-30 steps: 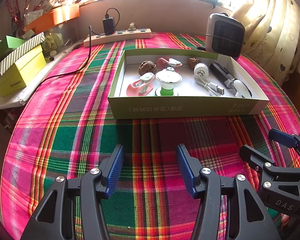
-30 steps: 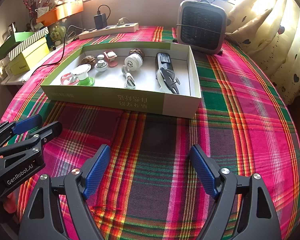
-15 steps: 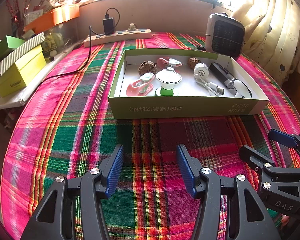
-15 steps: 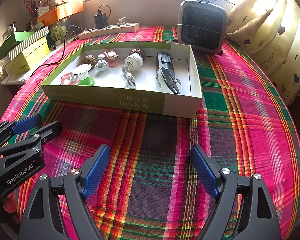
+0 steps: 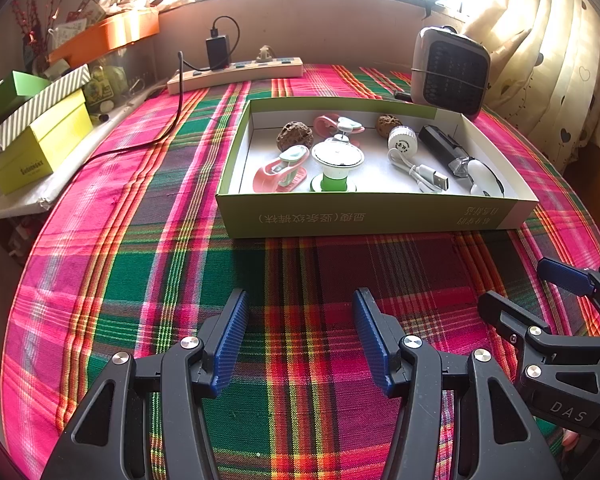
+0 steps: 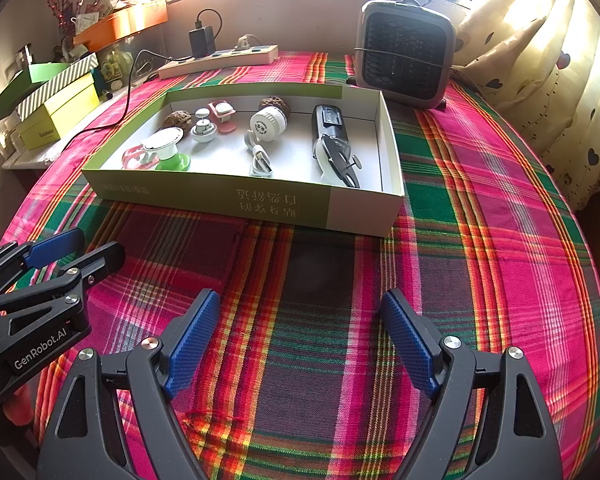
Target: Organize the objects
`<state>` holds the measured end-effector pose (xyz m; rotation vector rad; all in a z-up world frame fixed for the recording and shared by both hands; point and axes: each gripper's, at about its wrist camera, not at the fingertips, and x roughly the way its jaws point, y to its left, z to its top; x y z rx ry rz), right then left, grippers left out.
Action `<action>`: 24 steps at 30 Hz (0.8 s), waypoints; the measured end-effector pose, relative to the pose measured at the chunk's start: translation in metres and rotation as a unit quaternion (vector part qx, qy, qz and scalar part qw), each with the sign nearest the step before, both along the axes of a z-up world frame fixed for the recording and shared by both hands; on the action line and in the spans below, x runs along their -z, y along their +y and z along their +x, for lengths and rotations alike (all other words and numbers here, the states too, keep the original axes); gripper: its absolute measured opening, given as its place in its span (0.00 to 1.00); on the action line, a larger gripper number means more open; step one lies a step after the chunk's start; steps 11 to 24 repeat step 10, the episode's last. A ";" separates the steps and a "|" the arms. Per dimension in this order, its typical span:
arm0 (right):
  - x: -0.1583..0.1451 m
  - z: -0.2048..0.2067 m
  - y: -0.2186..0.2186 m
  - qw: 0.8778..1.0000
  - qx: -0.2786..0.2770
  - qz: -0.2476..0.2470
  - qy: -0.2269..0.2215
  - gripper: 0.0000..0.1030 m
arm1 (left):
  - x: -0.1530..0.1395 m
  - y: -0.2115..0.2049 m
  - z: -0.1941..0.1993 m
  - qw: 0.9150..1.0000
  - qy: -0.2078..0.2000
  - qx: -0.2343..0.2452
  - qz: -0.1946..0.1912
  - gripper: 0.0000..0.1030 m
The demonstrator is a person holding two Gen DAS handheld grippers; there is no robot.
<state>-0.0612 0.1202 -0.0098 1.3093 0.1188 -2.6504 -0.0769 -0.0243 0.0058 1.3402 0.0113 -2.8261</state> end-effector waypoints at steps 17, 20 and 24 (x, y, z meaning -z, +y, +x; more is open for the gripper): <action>0.000 0.000 0.000 1.000 0.000 0.000 0.000 0.80 | 0.000 -0.001 0.000 1.000 0.000 0.000 0.000 0.52; 0.000 0.000 0.000 1.000 0.000 0.000 0.000 0.80 | 0.000 -0.001 0.000 1.000 0.000 0.000 0.000 0.52; 0.000 0.000 0.000 1.000 0.000 0.000 0.000 0.80 | 0.000 -0.001 0.000 1.000 0.000 0.000 0.000 0.52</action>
